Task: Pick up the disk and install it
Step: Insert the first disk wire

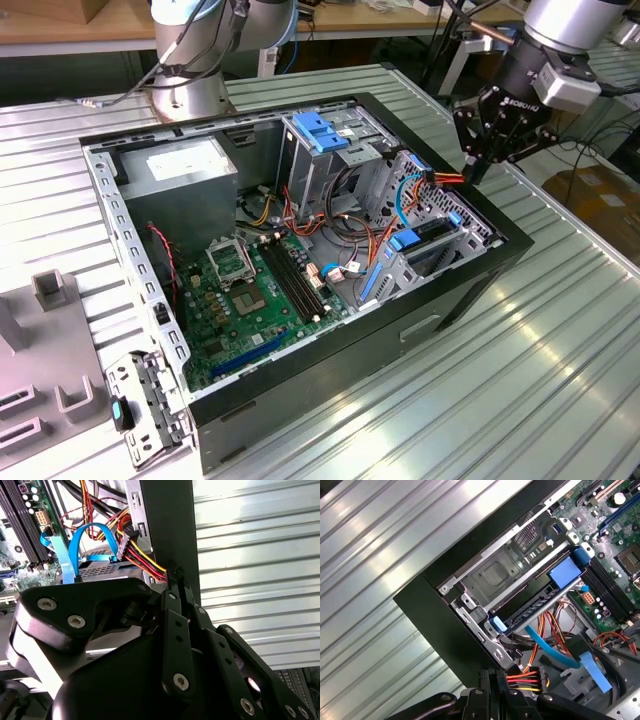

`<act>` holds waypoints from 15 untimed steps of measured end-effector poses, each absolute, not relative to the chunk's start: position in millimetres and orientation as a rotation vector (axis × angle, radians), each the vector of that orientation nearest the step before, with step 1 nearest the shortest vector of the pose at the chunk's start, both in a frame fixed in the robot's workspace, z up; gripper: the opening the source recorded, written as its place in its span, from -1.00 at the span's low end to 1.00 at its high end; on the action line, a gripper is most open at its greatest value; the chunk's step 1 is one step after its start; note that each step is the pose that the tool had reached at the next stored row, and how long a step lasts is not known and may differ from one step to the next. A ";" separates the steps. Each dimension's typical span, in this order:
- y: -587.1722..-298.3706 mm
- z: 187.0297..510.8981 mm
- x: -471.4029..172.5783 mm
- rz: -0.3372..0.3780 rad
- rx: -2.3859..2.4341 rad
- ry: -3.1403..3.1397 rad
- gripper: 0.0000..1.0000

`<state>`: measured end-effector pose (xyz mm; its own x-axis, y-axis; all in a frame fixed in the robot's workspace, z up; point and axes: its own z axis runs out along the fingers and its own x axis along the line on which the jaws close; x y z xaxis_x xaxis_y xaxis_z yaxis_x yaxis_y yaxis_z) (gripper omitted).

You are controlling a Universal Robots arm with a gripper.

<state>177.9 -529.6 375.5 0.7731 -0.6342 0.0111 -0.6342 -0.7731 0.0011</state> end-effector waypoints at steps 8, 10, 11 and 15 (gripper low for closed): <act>-529.8 375.3 161.7 0.016 2.954 -1.057 -0.67; -529.8 375.3 157.9 0.016 2.954 -1.057 -0.67; -529.9 375.3 156.0 0.016 2.954 -1.057 -0.67; -530.0 375.0 152.8 0.016 2.938 -1.099 -0.67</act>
